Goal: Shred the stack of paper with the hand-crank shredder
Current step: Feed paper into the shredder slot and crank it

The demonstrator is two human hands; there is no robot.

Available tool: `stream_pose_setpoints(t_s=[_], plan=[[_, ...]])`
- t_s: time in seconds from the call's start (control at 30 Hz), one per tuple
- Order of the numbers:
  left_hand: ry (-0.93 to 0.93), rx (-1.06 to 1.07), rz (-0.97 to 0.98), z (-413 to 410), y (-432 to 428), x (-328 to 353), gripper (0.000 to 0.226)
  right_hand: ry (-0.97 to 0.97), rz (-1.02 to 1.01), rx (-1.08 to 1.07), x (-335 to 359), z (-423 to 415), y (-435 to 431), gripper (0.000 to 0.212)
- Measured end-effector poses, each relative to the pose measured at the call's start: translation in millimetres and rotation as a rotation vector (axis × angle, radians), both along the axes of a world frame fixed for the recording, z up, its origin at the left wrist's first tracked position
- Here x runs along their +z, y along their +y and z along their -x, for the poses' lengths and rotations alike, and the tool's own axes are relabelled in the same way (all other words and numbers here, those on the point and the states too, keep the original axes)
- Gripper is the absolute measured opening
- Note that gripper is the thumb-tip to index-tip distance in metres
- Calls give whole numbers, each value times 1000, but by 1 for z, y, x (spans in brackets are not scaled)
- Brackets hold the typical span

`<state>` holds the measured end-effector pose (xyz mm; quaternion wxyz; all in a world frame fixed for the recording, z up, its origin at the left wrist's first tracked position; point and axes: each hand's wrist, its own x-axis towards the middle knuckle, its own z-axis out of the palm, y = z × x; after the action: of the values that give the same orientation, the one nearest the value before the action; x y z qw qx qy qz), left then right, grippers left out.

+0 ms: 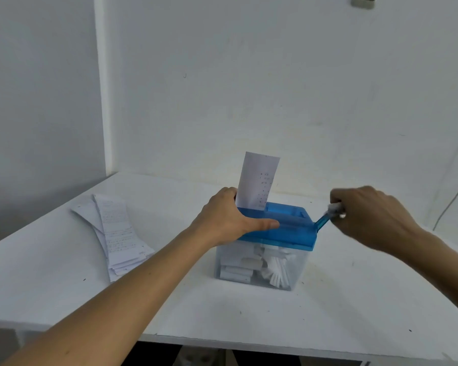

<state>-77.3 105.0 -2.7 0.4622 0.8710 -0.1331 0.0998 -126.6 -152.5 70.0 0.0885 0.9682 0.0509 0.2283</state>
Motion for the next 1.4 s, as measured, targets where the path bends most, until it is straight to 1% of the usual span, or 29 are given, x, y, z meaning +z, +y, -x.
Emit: stream_pose_setpoints(t_s=[0.17, 0.27, 0.4, 0.57, 0.67, 0.73, 0.83, 0.9, 0.97, 1.07, 1.17, 1.23, 1.3, 1.4], plan=[[-7, -1, -1, -1, -1, -2, 120, -135, -7, 56, -7, -51, -6, 22], [-13, -7, 9, 0, -2, -1, 114, -133, -24, 41, -18, -72, 1, 23], [-14, 7, -2, -1, -2, -3, 110, 12, -92, -18, -53, -85, 10, 12], [-24, 38, -32, -1, -2, -2, 112, 178, -307, -67, -97, -56, 21, 4], [-24, 46, -52, 2, -3, -1, 112, 275, -299, -63, -111, -31, 21, 9], [-26, 60, -56, 1, -3, -1, 110, 343, -271, -37, -108, -10, 18, 12], [-22, 77, -73, 1, -2, 0, 121, 375, -150, -28, -81, 27, 16, 17], [-14, 75, -82, 2, -3, 1, 124, 352, -74, -50, -52, 44, 16, 19], [-18, 71, -84, 3, -3, 2, 117, 299, -11, -69, -23, 46, 14, 24], [-21, 69, -84, 4, -3, 2, 109, 238, -54, -21, 8, 30, 9, 20], [-27, 61, -77, 6, -4, 3, 105, 161, -117, 33, 15, -2, 5, 20], [-28, 59, -74, 5, -4, 3, 106, 95, -94, 63, 12, -23, 1, 22], [-25, 56, -72, 4, -4, 2, 102, 50, -74, 97, 4, -42, -2, 24], [-29, 61, -77, 5, -3, -1, 96, -32, -113, 144, -11, -66, -1, 25]])
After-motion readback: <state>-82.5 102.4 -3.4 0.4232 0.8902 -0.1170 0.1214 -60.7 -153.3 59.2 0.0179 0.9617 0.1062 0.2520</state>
